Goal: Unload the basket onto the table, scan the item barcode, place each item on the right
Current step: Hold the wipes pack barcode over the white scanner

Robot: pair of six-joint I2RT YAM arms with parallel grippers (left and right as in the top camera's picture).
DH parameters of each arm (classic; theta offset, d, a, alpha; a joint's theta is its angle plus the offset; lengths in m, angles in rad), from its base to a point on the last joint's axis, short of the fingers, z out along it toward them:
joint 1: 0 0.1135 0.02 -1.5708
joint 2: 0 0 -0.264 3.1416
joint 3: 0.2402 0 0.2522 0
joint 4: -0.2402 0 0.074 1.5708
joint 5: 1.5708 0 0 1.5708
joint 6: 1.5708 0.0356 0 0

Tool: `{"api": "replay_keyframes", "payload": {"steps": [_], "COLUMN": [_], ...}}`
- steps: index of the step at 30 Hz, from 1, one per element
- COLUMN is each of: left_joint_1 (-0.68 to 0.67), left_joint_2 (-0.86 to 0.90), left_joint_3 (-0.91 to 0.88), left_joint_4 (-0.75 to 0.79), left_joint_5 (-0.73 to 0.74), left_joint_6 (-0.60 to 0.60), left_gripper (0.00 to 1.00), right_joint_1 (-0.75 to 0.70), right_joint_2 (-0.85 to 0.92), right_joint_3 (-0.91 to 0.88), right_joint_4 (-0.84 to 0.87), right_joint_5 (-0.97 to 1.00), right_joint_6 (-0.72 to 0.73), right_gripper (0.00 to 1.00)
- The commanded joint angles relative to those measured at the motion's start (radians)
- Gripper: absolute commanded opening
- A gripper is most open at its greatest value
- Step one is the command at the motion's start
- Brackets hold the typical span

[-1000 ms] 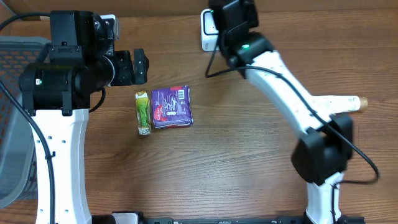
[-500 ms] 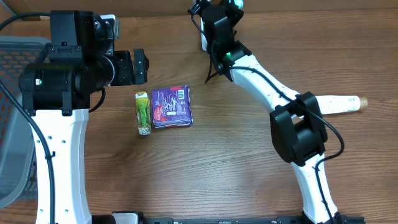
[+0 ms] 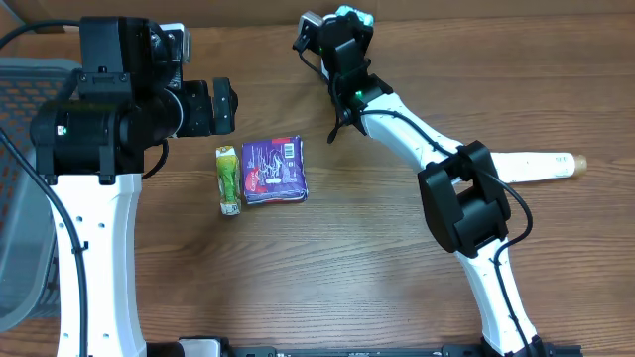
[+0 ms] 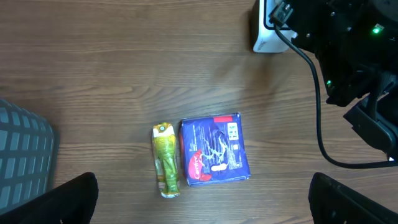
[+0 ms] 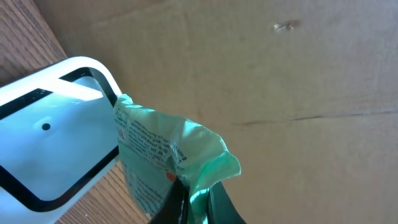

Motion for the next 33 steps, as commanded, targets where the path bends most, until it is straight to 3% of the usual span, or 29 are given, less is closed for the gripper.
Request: {"api": "replay_keyframes", "payload": {"steps": [1, 7, 16, 33], "left_joint_1": [-0.002, -0.002, -0.002, -0.002], "left_joint_2": [0.008, 0.008, 0.008, 0.008], "left_joint_3": [0.010, 0.010, 0.010, 0.010], "left_joint_4": [0.002, 0.002, 0.002, 0.002], "left_joint_5": [0.000, 0.000, 0.000, 0.000], "left_joint_6": [0.008, 0.008, 0.008, 0.008], "left_gripper": [0.99, 1.00, 1.00, 1.00], "right_joint_1": [0.000, 0.020, 0.050, 0.064], "right_joint_2": [0.005, 0.005, 0.005, 0.004], "right_joint_3": [0.014, 0.014, 0.014, 0.010], "right_joint_4": [0.013, 0.018, 0.204, 0.091], "right_joint_5": [-0.008, 0.001, 0.134, 0.128], "right_joint_6": [-0.006, -0.111, -0.118, -0.076], "right_gripper": [0.04, 0.04, 0.04, 0.04]}}
